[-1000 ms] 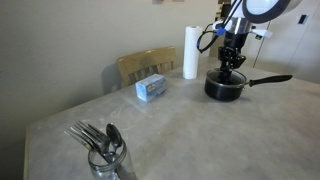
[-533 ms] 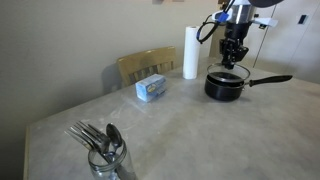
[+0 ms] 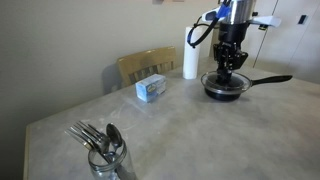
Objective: Remove the glass lid from the black pot
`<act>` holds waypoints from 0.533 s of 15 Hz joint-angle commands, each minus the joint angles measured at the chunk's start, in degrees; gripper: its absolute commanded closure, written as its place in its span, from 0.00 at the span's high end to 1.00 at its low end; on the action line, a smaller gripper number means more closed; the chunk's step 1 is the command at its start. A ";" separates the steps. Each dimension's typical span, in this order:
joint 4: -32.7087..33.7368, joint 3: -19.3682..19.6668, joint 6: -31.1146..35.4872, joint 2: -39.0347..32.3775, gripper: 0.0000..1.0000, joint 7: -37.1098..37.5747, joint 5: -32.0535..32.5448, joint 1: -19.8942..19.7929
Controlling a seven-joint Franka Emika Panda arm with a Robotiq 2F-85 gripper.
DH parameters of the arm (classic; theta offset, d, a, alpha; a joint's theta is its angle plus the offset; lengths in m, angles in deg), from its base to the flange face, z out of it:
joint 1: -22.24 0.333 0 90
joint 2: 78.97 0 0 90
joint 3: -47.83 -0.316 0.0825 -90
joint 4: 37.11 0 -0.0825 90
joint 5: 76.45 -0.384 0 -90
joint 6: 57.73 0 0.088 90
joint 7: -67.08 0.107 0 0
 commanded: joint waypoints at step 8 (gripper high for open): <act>-7.72 -7.26 12.46 -3.23 0.16 16.47 -6.47 6.54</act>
